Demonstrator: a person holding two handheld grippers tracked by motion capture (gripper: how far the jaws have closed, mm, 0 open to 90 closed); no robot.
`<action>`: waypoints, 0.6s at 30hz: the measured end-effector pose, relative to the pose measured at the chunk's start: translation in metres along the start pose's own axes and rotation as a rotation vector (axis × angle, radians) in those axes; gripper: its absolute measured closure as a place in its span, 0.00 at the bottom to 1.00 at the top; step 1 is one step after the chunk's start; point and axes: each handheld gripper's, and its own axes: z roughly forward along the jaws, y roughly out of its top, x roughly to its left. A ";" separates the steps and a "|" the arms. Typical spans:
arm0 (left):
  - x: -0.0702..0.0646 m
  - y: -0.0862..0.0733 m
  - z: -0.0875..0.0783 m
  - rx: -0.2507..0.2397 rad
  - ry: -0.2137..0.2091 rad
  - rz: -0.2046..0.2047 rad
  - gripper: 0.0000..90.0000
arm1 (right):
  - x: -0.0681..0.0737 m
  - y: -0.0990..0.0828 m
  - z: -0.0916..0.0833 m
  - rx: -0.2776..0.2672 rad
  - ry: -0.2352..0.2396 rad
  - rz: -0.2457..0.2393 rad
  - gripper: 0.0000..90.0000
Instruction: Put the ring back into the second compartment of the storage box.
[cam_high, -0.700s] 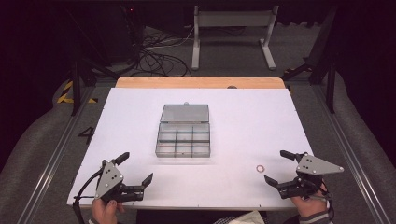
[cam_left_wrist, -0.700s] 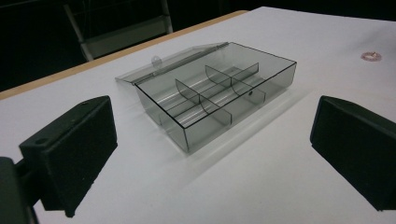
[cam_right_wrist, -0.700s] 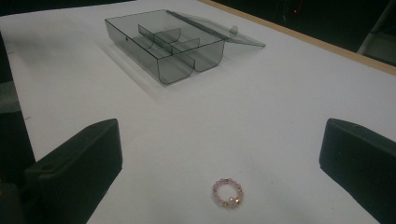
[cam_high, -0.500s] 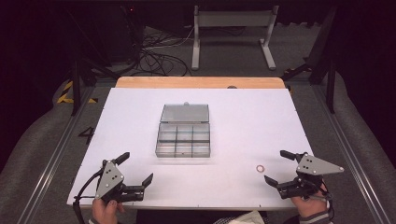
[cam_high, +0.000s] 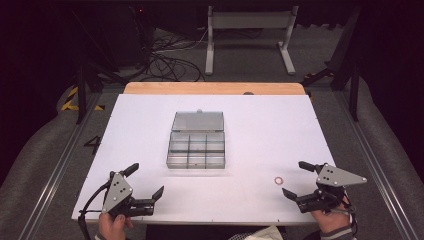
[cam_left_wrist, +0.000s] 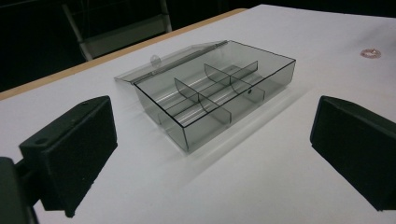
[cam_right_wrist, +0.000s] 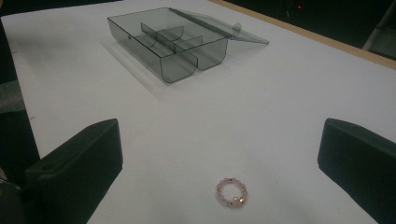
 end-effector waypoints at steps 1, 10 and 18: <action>0.000 0.000 0.000 0.000 0.000 0.000 0.01 | 0.000 0.000 0.000 -0.002 0.002 0.003 0.01; 0.000 0.000 0.000 0.005 0.002 0.005 0.01 | -0.005 0.010 0.005 0.018 -0.004 0.012 0.02; 0.000 0.000 0.001 0.006 -0.001 -0.002 0.01 | -0.011 0.020 0.015 0.038 -0.008 0.021 0.02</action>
